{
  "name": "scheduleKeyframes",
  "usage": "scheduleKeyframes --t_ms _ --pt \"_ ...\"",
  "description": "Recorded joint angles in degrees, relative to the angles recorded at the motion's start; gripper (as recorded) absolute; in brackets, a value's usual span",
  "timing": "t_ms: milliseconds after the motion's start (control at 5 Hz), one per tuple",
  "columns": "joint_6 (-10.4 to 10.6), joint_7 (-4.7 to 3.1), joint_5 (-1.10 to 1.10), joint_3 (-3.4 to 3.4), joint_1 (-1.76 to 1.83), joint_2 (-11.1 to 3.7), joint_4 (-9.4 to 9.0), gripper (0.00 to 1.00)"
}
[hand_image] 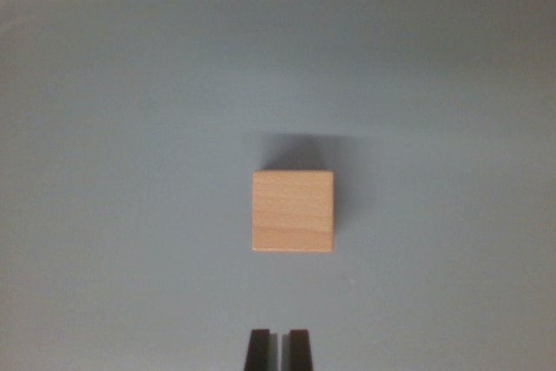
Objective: Push wooden cube
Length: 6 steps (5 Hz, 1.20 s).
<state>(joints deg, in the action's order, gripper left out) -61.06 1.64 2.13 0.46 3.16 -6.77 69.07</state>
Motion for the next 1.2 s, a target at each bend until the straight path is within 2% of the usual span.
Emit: scheduleKeyframes --t_ms 200,400,600,800,1000,1200 --pt "0.00 0.00 0.00 0.00 0.00 0.00 0.00 0.00" --pt "2.72 0.45 -0.07 0.06 0.07 -0.86 -2.12 0.00" --pt "2.72 0.45 -0.07 0.06 0.07 -0.86 -2.12 0.00" --pt "5.43 0.90 -0.14 0.12 0.13 -1.72 -4.23 0.00" --pt "5.43 0.90 -0.14 0.12 0.13 -1.72 -4.23 0.00" --pt "7.92 1.31 -0.20 0.18 0.19 -2.50 -6.17 0.00"
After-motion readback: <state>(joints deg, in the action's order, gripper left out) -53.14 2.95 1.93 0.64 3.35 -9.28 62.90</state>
